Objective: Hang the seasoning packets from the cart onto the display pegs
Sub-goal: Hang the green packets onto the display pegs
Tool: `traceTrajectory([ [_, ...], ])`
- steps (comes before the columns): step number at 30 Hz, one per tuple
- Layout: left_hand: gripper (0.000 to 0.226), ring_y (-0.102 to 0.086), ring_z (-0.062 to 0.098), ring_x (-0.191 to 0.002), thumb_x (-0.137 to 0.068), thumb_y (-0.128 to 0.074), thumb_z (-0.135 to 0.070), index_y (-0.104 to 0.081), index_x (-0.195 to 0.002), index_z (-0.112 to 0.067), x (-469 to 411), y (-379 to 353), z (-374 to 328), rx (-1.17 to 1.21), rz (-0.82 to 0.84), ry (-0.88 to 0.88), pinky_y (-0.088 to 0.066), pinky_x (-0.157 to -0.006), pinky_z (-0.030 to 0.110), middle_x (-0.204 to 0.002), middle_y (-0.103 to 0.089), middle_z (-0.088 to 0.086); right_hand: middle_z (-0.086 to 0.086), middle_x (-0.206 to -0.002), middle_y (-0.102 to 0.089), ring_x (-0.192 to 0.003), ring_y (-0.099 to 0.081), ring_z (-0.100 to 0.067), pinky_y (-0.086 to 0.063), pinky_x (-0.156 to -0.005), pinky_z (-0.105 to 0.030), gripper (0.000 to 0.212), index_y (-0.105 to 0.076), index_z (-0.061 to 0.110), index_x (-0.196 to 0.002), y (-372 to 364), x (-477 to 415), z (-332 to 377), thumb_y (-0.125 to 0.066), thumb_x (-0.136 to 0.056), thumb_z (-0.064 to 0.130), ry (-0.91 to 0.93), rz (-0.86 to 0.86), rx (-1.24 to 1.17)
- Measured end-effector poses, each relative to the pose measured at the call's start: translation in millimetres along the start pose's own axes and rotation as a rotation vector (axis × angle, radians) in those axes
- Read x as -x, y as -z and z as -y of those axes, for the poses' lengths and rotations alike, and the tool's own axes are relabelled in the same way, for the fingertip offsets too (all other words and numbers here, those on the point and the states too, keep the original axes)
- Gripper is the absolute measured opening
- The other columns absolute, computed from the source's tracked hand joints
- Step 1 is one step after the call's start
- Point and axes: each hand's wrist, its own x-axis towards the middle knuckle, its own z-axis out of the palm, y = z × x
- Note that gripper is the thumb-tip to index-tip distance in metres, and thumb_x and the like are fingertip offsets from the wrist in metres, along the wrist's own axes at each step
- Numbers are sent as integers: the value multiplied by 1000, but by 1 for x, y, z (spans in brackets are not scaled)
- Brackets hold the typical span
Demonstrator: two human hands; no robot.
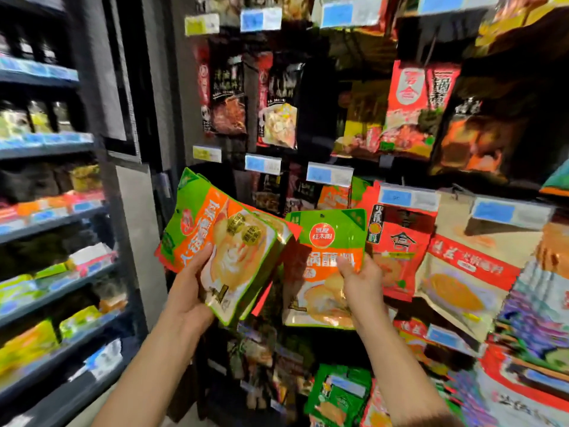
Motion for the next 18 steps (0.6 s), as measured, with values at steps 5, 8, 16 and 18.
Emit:
traceTrajectory([
  [5,65,-67,34,-119,-71,-85,-25,-67,-133,-13,-50,-3,-14,59,-68,-53,-49,-94,66,-130,-69,15,1,-106,-73,-106,-69,-26,-53,-94,-42,16,-65,24,-109,-29,-45,-5,-64,-100,10,-22,-83,-70],
  [8,49,-69,34,-116,-86,-72,-29,-68,-131,-13,-71,-2,-21,65,-77,-38,-50,-94,66,-126,-70,15,7,-105,-71,-107,-68,-23,-53,-94,-39,15,-64,26,-107,-40,-56,-4,-64,-101,13,-72,-105,-153],
  [16,34,-72,33,-108,-93,-68,-27,-72,-122,-12,-103,0,-49,34,-46,30,-52,-88,66,-120,-73,15,19,-113,-55,-118,-53,-15,-37,-95,-28,29,-57,27,-127,-68,-76,11,-60,-103,10,-71,-171,-256],
  [18,38,-71,32,-112,-89,-71,-27,-72,-124,-12,-109,2,-56,11,-38,46,-52,-91,65,-124,-72,15,15,-102,-63,-113,-62,-22,-43,-91,-32,20,-58,30,-103,-76,-83,13,-62,-102,10,-72,-226,-204],
])
